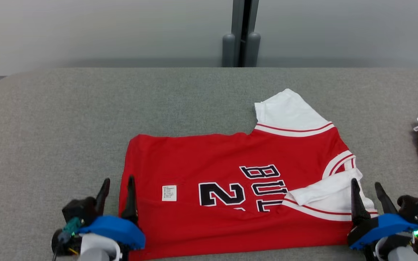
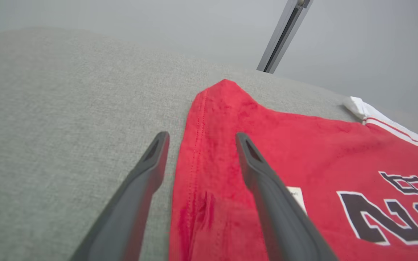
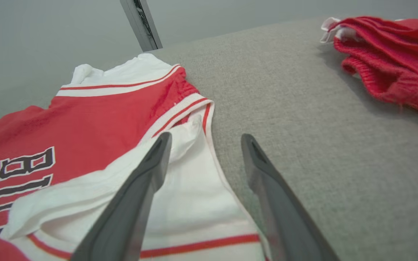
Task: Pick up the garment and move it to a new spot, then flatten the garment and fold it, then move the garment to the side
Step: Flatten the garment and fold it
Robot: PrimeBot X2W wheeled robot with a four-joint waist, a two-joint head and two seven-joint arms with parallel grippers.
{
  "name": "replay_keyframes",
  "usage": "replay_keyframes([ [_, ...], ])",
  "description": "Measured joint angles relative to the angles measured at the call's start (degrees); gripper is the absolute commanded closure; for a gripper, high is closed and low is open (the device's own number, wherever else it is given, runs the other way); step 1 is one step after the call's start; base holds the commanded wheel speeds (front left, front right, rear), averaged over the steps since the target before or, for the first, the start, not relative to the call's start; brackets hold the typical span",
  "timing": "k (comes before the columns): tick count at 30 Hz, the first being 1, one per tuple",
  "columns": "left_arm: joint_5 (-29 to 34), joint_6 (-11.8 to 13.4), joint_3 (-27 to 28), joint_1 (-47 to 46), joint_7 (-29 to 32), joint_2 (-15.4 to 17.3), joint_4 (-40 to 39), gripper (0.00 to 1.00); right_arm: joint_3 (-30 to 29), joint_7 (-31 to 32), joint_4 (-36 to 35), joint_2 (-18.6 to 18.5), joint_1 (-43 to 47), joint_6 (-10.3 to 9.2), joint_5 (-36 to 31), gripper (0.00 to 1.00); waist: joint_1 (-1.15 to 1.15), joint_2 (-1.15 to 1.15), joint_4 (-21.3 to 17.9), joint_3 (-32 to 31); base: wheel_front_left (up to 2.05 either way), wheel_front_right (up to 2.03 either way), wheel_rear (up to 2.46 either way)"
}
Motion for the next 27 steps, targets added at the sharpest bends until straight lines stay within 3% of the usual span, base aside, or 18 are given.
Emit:
replay_keyframes([
  [11,-0.2,-1.6,-2.8,-20.1,2.8,2.7,13.9,0.0,4.4,0.5,0.6,0.1,-9.8,0.0,-1.5,0.0,0.01,0.0,-0.8,7.0,0.0,0.0,0.0],
  [27,-3.1,-1.9,-8.1,-26.9,1.8,3.7,25.8,0.0,7.0,0.5,1.1,-1.1,-13.9,0.0,-0.4,0.0,0.0,0.0,-2.3,9.5,0.0,0.0,0.0],
])
